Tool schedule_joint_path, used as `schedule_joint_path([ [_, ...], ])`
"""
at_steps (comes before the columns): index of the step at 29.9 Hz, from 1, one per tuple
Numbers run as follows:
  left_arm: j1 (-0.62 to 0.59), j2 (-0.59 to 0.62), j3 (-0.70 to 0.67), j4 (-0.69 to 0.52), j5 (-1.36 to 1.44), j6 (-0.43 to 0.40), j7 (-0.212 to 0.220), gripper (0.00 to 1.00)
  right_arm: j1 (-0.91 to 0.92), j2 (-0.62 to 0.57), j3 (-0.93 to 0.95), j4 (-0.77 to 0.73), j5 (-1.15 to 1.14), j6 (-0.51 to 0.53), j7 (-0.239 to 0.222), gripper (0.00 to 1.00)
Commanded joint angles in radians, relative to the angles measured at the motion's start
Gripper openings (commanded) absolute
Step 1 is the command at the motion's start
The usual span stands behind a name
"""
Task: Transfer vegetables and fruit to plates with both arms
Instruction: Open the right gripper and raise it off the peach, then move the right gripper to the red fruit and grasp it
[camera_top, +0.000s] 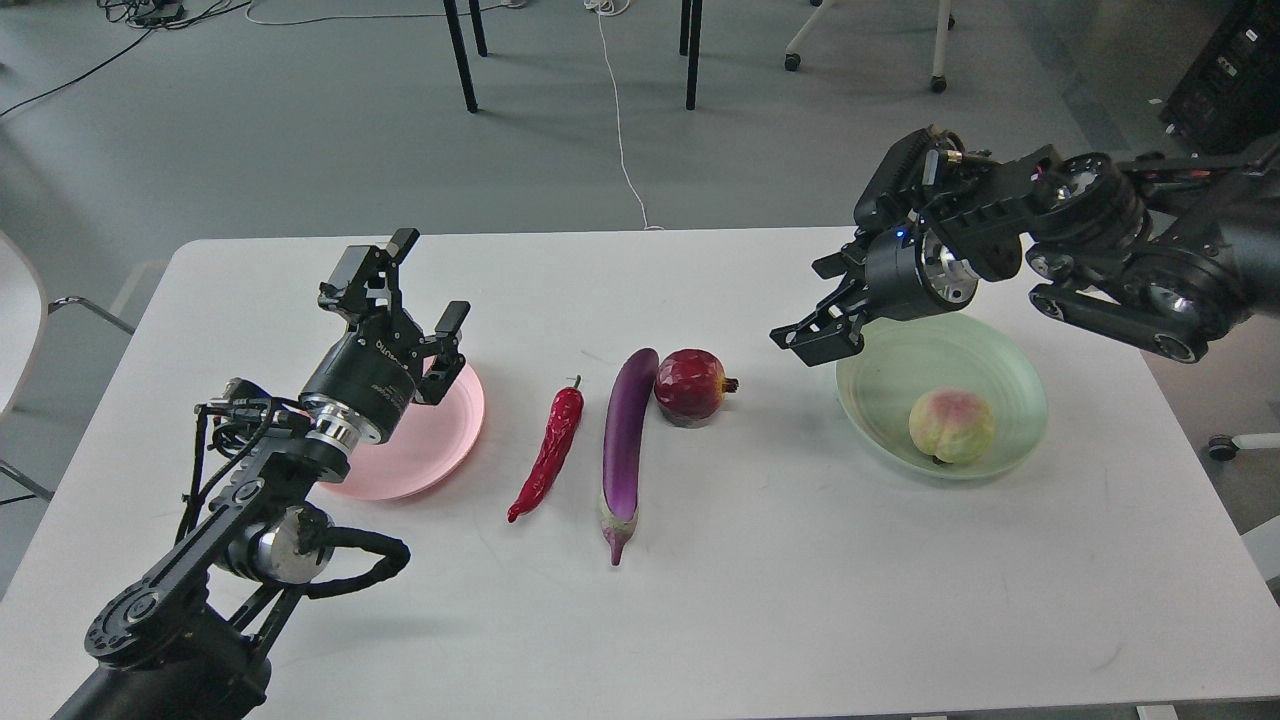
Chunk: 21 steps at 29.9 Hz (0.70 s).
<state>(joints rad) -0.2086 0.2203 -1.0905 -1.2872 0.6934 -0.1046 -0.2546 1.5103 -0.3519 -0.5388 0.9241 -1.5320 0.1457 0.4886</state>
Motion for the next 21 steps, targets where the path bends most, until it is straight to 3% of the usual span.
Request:
schedule_joint_path([
  [1,0.000,-0.001,0.000,0.000,0.000,0.000,0.000,0.98,-0.030,0.083,-0.001,-0.053,0.012,0.000,0.000,0.98],
  [11,0.002,0.002,0.000,0.000,0.000,0.000,0.000,0.98,-0.133,0.235,-0.001,-0.201,0.013,-0.012,0.000,0.98],
  [21,0.008,0.001,0.000,0.000,0.000,0.000,0.000,0.98,-0.176,0.266,0.005,-0.247,0.015,-0.063,0.000,0.98],
])
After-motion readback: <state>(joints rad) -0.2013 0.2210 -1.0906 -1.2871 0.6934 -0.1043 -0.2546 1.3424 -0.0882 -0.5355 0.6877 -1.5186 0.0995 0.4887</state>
